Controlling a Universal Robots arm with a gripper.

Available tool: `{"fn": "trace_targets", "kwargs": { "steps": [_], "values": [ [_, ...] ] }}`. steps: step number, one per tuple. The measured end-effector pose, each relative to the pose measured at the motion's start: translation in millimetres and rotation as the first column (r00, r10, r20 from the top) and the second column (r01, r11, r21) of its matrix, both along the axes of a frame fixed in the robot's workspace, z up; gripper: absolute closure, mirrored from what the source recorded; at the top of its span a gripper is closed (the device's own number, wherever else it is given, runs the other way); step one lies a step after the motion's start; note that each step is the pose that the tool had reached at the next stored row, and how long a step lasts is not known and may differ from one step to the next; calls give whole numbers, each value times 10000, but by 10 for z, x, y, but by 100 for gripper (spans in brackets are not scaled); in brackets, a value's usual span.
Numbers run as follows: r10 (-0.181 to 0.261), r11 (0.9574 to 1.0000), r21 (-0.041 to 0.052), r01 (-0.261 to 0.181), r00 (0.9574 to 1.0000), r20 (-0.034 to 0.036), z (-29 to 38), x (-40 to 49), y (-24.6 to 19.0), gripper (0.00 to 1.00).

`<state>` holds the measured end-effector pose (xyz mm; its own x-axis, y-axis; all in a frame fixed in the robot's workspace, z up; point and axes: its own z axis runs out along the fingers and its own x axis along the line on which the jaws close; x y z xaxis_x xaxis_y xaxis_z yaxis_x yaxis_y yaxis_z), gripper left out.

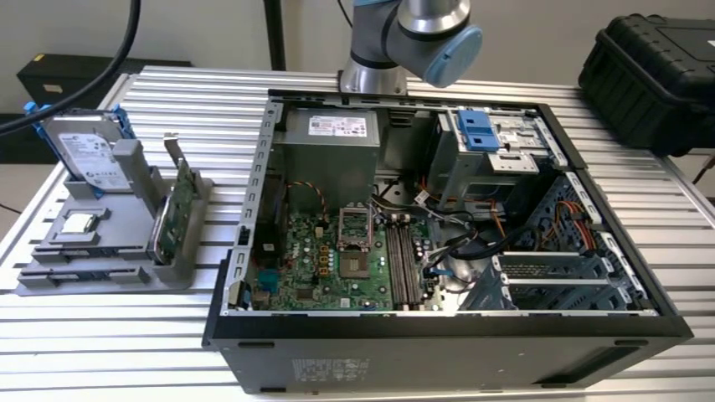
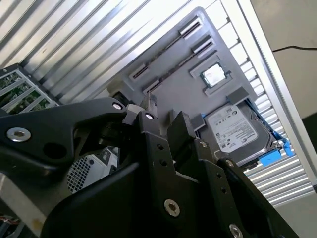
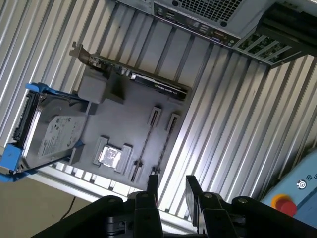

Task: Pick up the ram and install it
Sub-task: 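Pick up the ram and move it above insertion slot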

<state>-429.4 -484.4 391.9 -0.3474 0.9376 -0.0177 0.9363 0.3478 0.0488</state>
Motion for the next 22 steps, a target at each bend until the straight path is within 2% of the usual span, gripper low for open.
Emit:
{"fn": "trace_targets", "kwargs": {
  "steps": [5,10,17,22],
  "values": [
    [-500,9987,0,500,9987,0,0,0,0,0],
    [-980,9952,0,980,9952,0,-1,0,0,0],
    [-1639,9865,0,1639,9865,0,-2,-1,0,0],
    [-2101,9777,0,2101,9777,0,-2,-1,0,0]
  ]
}}
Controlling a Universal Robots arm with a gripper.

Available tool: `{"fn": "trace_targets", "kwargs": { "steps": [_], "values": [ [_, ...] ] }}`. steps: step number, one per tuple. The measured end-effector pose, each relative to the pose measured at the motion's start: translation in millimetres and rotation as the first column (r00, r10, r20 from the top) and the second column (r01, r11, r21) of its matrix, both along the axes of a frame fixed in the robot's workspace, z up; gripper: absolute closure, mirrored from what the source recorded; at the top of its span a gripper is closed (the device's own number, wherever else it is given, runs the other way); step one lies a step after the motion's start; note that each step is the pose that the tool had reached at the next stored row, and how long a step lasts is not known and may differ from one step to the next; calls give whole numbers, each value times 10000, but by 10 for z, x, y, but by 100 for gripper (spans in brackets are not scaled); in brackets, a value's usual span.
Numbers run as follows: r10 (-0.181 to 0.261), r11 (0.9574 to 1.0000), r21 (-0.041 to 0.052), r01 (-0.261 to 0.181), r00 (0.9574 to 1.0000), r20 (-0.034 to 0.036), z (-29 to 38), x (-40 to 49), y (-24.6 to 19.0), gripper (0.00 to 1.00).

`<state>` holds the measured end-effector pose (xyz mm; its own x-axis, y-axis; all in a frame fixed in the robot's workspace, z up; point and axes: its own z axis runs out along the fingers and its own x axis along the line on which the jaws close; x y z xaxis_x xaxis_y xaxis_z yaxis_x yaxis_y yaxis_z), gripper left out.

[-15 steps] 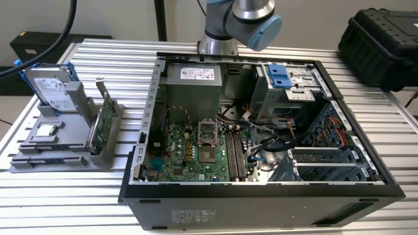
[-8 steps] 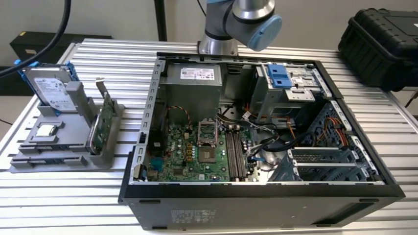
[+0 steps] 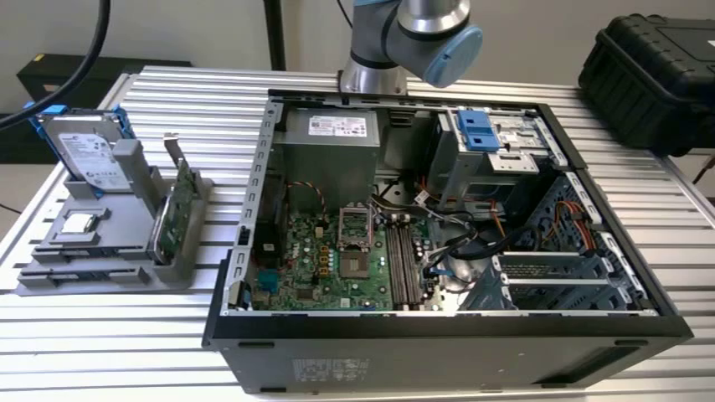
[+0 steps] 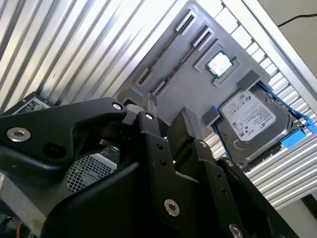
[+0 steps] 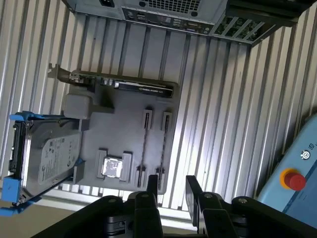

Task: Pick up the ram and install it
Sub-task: 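Pick up the ram and move it above insertion slot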

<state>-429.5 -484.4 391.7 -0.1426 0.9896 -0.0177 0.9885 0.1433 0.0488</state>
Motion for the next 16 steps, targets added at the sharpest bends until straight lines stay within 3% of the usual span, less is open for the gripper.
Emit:
{"fn": "trace_targets", "kwargs": {
  "steps": [8,16],
  "values": [
    [-738,9973,0,738,9973,0,-1,0,0,0],
    [-1464,9892,0,1464,9892,1,-1,0,0,0]
  ]
}}
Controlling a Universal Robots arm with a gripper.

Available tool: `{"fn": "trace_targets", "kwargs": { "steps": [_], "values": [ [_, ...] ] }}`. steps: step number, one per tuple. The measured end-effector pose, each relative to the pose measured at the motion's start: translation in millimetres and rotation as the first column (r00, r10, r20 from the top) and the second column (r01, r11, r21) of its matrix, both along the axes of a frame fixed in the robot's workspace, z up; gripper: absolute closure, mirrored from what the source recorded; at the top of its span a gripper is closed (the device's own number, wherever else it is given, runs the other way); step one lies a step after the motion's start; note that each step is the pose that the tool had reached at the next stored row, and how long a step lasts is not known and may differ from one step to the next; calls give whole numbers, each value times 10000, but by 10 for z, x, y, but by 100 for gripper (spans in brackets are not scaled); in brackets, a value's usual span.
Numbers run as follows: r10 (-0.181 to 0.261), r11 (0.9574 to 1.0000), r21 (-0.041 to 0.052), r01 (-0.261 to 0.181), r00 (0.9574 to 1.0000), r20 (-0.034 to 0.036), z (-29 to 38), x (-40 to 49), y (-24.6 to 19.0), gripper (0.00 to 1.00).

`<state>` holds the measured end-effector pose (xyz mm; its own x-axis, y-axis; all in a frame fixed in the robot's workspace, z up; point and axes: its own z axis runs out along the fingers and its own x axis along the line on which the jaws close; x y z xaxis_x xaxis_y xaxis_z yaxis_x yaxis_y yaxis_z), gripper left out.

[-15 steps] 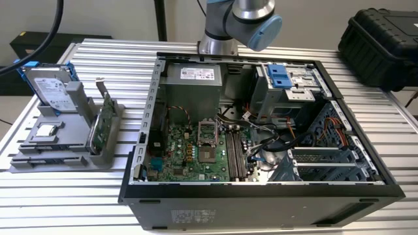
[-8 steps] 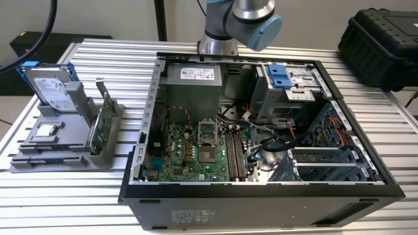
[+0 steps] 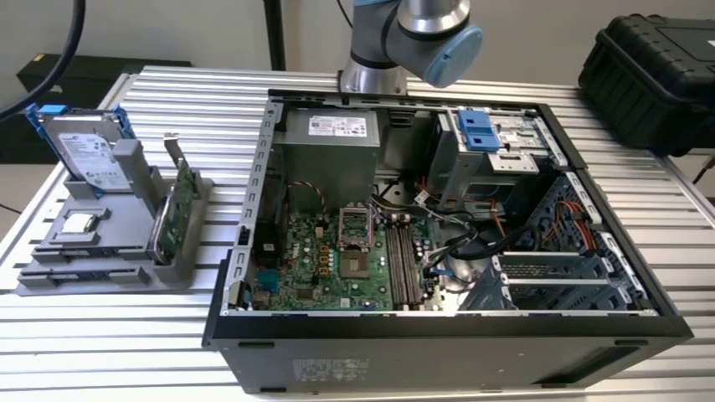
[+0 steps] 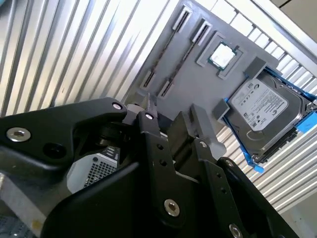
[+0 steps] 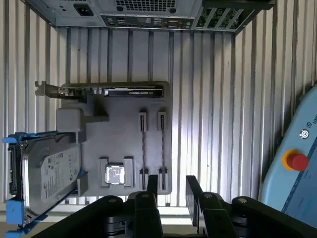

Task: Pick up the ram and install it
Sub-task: 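Pick up the ram and move it above insertion slot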

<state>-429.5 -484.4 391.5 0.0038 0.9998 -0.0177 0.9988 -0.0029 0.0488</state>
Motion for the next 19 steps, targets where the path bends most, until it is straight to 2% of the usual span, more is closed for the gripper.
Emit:
{"fn": "trace_targets", "kwargs": {
  "steps": [9,19],
  "values": [
    [-665,9978,-1,665,9978,-1,0,0,0,0],
    [-1330,9911,-1,1330,9911,-1,0,0,0,0]
  ]
}}
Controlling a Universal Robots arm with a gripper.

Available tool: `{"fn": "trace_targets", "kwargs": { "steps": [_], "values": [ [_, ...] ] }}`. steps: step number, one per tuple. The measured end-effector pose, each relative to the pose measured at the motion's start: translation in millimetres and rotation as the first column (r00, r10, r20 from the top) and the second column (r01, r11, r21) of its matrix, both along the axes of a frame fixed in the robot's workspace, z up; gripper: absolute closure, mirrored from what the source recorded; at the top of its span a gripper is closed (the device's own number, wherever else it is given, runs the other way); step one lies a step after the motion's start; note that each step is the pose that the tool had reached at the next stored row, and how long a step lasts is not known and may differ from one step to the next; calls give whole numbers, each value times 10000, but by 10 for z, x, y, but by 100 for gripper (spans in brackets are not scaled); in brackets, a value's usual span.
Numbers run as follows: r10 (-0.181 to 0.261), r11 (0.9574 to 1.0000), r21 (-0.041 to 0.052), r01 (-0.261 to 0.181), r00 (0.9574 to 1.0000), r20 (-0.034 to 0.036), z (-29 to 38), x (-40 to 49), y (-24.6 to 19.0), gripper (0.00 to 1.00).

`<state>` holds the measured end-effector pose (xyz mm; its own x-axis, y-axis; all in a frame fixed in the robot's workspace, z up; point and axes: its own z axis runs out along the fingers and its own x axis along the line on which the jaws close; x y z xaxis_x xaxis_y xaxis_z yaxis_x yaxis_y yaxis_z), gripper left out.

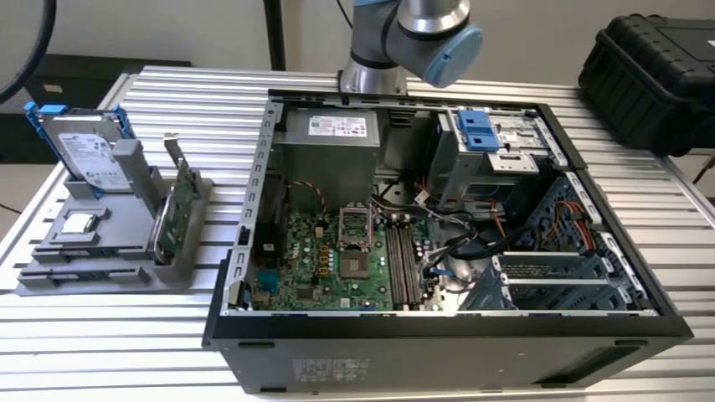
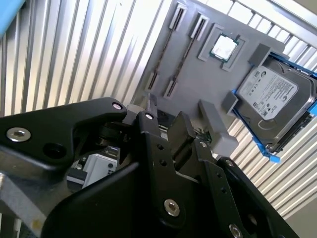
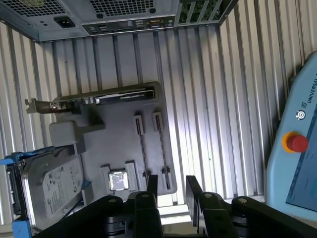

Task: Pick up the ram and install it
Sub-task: 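Pick up the ram and move it above insertion slot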

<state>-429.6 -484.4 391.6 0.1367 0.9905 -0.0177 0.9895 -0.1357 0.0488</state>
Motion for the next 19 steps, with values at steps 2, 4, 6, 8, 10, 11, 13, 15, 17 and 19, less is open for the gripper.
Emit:
{"fn": "trace_targets", "kwargs": {
  "steps": [2,4,6,8,10,11,13,15,17,19],
  "values": [
    [-107,9999,0,107,9999,0,0,0,0,0],
    [-162,9999,0,162,9999,0,0,0,0,0],
    [-196,9998,0,196,9998,0,0,0,0,0],
    [-220,9998,0,220,9998,0,0,0,0,0],
    [-244,9997,0,244,9997,0,0,0,0,0],
    [-257,9997,0,257,9997,1,0,0,0,0],
    [-282,9996,0,282,9996,0,0,0,0,0],
    [-307,9995,0,307,9995,0,0,0,0,0],
    [-332,9994,0,332,9994,0,0,0,0,0],
    [-357,9994,0,357,9994,0,0,-1,0,0]
  ]
}}
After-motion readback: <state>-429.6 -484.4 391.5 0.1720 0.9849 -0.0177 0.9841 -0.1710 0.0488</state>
